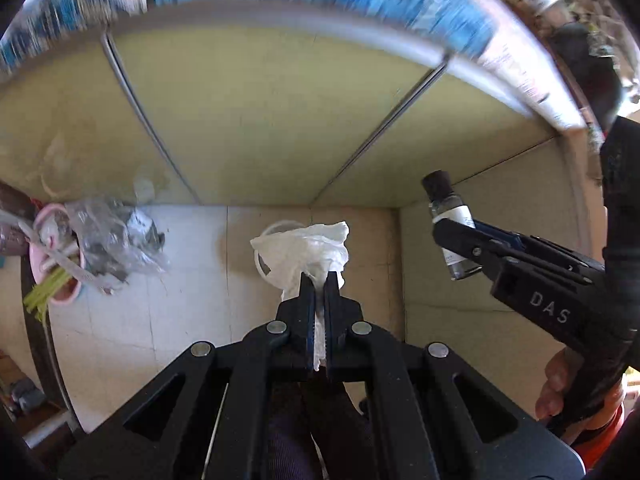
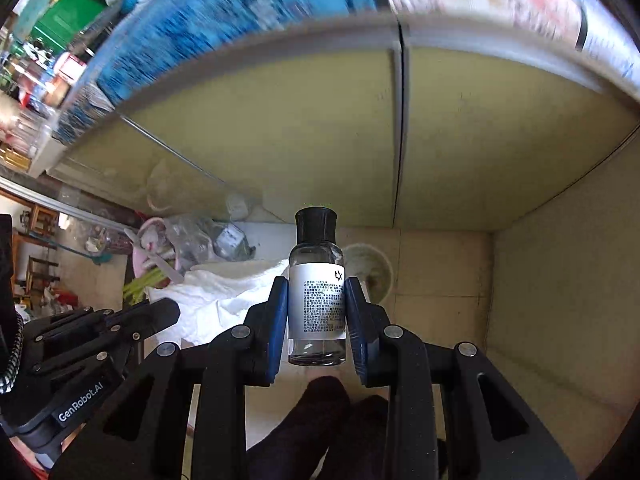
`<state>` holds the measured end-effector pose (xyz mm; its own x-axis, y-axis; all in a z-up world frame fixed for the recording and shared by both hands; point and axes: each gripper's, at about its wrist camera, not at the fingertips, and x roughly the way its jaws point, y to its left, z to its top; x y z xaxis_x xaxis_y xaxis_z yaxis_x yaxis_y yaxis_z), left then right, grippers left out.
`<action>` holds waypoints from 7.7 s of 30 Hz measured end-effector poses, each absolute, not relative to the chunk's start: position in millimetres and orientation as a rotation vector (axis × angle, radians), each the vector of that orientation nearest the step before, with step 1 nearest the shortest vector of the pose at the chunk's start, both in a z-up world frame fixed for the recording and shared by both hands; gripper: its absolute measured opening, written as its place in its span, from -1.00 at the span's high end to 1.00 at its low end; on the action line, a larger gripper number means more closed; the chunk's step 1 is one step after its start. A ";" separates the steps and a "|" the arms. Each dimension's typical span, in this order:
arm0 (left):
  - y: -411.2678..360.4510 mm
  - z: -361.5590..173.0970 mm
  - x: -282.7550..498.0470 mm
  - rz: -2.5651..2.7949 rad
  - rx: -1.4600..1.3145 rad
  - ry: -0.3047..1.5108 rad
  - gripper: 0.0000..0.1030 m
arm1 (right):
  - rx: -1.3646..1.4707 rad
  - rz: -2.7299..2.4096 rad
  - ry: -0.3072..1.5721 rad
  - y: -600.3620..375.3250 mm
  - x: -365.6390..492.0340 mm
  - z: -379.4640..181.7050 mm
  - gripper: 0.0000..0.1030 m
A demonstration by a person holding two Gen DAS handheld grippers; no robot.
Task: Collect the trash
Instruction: 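Carry the tissue and bottle with both tools down over the floor bin, then open both tools over the bin to drop the tissue and bottle, then raise both open tools back up to the counter, then grasp the long white paper box with the left tool while the right tool grasps the white foam tray, then carry the paper box and foam tray with both tools down over the bin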
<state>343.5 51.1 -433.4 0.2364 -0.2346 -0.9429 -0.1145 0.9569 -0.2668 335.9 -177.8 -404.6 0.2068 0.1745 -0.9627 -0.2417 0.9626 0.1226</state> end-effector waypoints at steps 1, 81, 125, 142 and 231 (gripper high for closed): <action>49.8 -449.4 345.0 -0.076 -0.322 1.346 0.96 | -0.057 0.289 1.346 -184.7 338.2 -419.1 0.50; 88.0 -152.3 359.8 -0.104 -0.229 0.863 0.02 | -0.003 0.222 0.807 -159.9 308.5 -123.1 -0.02; 79.9 -263.9 787.4 -0.098 0.051 1.122 -0.82 | -0.044 0.228 0.926 -192.6 640.4 -139.5 -0.35; 96.8 -309.6 802.2 -0.199 0.108 1.131 -0.24 | -0.093 0.202 1.006 -159.0 683.2 -163.6 -0.35; 85.1 -237.8 351.5 0.035 -0.137 0.983 0.03 | -0.107 0.354 0.986 -121.1 334.3 -211.6 -0.26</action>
<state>351.5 85.1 -237.8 0.5547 -0.0320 -0.8315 -0.0919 0.9908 -0.0995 334.3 -121.1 -211.6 0.5003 0.2444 -0.8307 -0.3404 0.9376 0.0709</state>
